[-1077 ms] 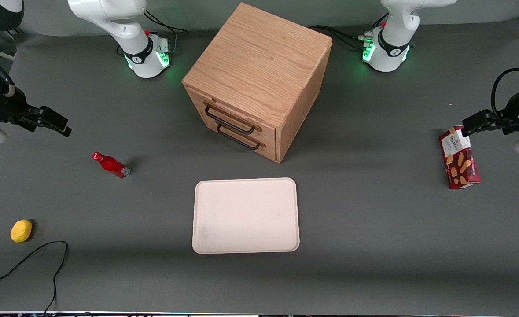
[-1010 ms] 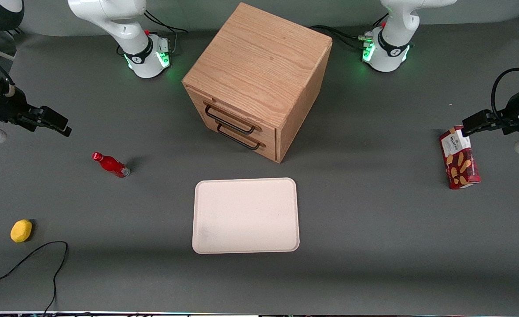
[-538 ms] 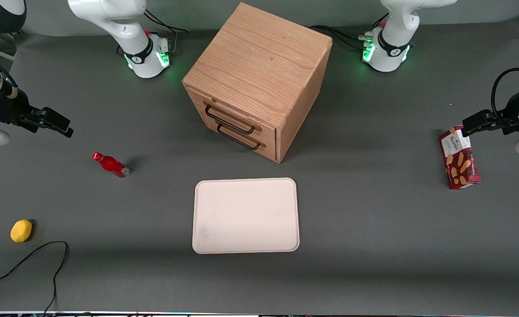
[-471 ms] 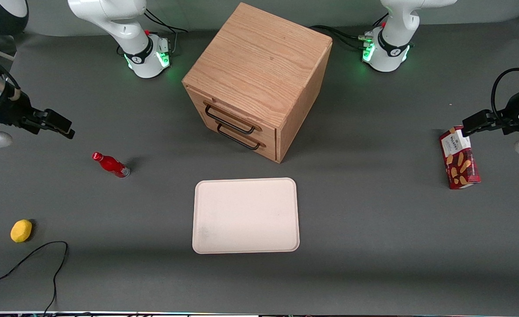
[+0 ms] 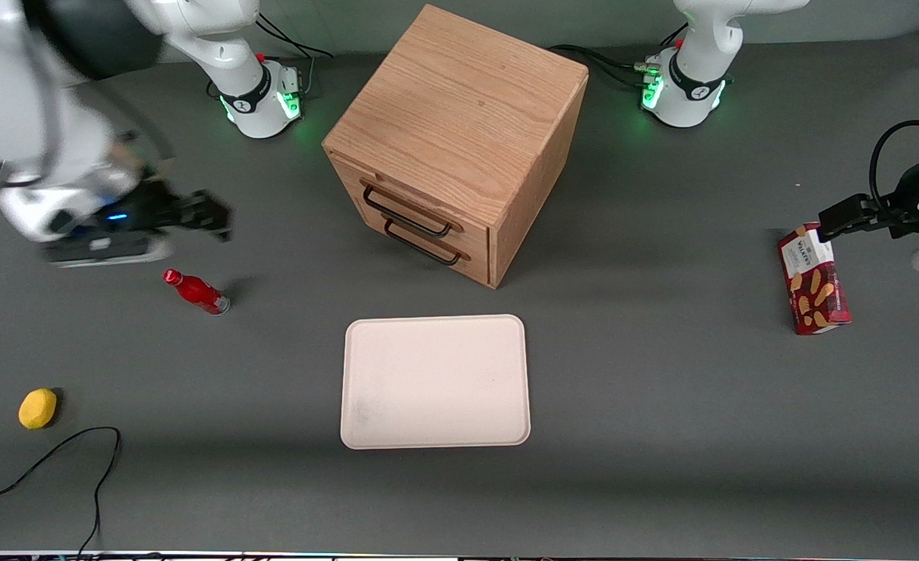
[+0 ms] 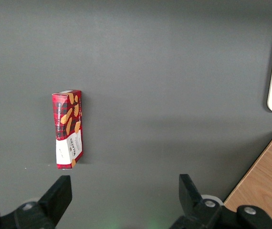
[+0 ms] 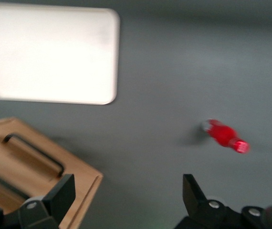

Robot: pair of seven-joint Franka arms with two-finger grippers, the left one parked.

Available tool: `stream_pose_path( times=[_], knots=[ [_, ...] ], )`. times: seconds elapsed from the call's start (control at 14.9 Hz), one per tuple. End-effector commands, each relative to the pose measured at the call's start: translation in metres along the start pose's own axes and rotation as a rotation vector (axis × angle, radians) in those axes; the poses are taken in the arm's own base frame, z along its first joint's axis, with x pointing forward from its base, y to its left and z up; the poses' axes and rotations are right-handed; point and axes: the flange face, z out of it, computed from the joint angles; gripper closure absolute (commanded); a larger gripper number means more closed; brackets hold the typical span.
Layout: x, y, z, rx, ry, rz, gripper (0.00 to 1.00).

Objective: Open upper drawer
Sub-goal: 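Move the right gripper toward the upper drawer's black handle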

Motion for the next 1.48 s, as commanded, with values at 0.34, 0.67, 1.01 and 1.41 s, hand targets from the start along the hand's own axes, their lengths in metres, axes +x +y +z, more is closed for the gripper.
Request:
stream_pose_path(
  times=[0.34,0.67,1.01,1.41],
  knots=[
    [-0.011,-0.127,0.031,0.206,-0.016,-0.668,0.00],
    [-0.016,-0.146,0.054,0.313,-0.069,-0.726,0.00],
    [-0.007,-0.158,0.126,0.348,-0.130,-0.753,0.00],
    [-0.002,-0.164,0.165,0.322,-0.122,-0.762,0.00]
  ],
)
